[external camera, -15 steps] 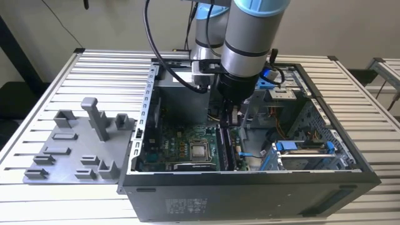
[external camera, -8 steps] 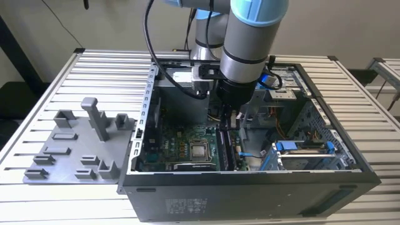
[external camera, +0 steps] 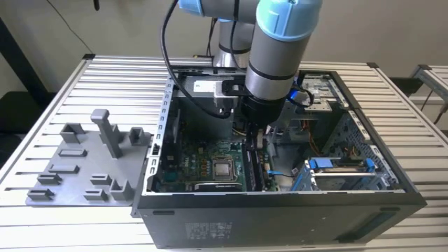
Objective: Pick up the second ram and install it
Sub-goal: 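Press down the second ram until it locks into place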
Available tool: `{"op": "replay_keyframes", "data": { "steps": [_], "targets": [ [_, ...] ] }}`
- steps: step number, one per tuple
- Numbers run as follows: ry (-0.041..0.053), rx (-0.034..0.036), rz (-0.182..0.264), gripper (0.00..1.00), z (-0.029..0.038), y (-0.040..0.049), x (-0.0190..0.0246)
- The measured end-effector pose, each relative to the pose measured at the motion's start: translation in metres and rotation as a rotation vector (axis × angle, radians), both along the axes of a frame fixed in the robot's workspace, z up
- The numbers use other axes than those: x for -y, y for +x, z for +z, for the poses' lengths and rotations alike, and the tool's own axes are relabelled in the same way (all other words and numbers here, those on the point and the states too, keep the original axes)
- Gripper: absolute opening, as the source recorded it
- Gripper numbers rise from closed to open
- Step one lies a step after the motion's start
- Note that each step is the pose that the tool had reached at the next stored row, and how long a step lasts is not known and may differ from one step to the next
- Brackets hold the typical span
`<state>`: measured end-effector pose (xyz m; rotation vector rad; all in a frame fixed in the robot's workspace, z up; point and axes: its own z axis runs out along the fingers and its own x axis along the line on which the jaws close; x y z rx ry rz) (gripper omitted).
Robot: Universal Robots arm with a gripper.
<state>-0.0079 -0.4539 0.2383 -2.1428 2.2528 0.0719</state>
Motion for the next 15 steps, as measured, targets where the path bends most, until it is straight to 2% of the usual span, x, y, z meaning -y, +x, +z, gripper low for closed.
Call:
{"op": "replay_keyframes", "data": {
  "steps": [9,10,12,15],
  "targets": [
    [-0.0013,-0.0005,-0.002,0.11,-0.0154,-0.0001,0.0001],
    [-0.0013,-0.0004,-0.002,0.11,-0.0152,-0.0001,0.0001],
    [-0.0001,-0.0014,-0.002,0.11,-0.0078,0.0,0.0],
    [0.0003,-0.0023,-0.002,0.11,-0.0091,0.0003,0.0]
  ]
}}
